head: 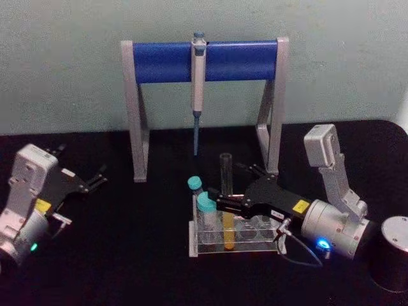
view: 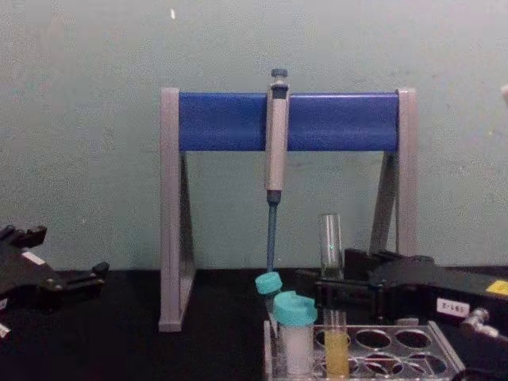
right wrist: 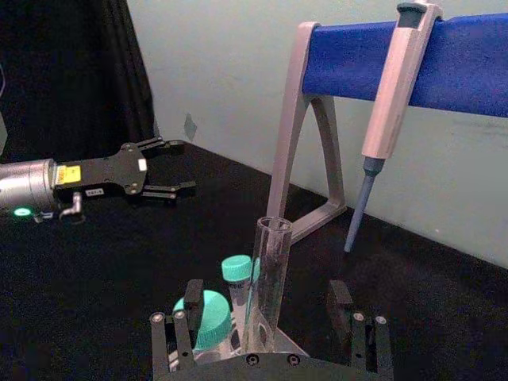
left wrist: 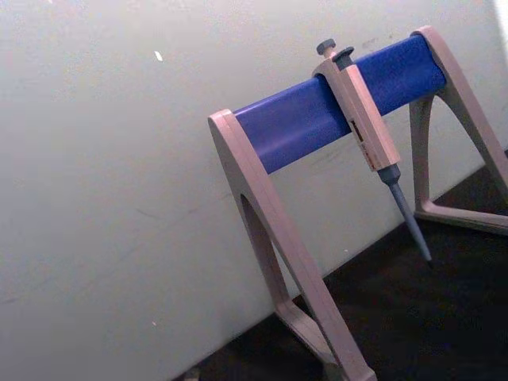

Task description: Pick up the test tube from the test tube rack, shake it, then place it back into the test tube rack.

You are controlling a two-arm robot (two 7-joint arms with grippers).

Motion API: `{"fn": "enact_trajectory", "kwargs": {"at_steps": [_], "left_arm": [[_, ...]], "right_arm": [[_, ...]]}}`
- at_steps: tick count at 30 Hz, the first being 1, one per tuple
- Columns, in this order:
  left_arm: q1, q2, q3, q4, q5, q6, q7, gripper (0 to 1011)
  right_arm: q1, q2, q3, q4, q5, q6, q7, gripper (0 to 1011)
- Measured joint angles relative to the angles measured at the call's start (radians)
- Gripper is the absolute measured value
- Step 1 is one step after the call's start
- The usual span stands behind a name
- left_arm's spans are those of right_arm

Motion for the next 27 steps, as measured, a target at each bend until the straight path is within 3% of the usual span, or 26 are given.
{"fn": "enact_trajectory", "kwargs": {"at_steps": [11, 17, 27], "left_arm": [[0.0, 0.0, 0.0, 0.0, 0.0, 0.0, 0.0, 1001], [0.0, 0.0, 0.0, 0.0, 0.0, 0.0, 0.0, 1001], [0.0, 0.0, 0.0, 0.0, 0.0, 0.0, 0.0, 1001]], "right_arm": [[-0.001, 0.001, 0.001, -0.002, 0.001, 0.001, 0.0, 993], [-0.002, 0.001, 0.001, -0.002, 0.001, 0.001, -0.001, 860], [-0.002, 0.001, 0.001, -0.003, 0.002, 0.002, -0.001, 546]]}}
